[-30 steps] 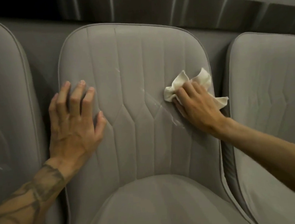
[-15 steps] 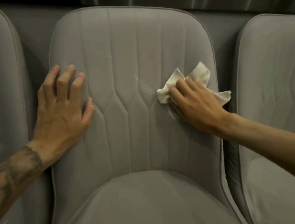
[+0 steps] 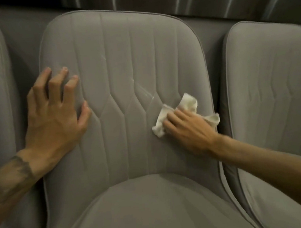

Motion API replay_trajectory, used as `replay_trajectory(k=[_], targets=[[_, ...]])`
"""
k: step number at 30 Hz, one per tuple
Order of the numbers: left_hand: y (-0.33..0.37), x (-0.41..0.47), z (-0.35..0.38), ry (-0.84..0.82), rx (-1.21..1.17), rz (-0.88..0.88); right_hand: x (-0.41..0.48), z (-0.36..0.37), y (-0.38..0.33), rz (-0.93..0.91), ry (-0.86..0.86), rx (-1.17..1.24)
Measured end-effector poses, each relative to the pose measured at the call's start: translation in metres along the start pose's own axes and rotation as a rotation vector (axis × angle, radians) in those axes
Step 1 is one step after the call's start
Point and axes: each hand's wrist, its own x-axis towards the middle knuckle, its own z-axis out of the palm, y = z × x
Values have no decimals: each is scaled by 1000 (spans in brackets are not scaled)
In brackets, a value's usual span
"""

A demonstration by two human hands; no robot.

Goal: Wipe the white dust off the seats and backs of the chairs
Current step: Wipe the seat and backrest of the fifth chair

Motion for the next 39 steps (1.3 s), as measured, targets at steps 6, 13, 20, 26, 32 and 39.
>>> replay_trajectory(k=[6,13,20,26,32,39], targets=[[0,0,0,0,-2,5,30,-6,14,429,188,28],[2,0,-1,0,-15,-14,-35,17,-34,-132,-135,9],[4,0,-4,-11,-20,-22,19,-2,8,421,172,28],[2,-11,-7,-59,-43,1,-54,29,-66,-297,-172,22],[2,-12,-3,-39,-45,-6,40,-8,26,207,156,4],[2,-12,-3,-39,-53,-20,-2,20,-42,-23,-3,23]])
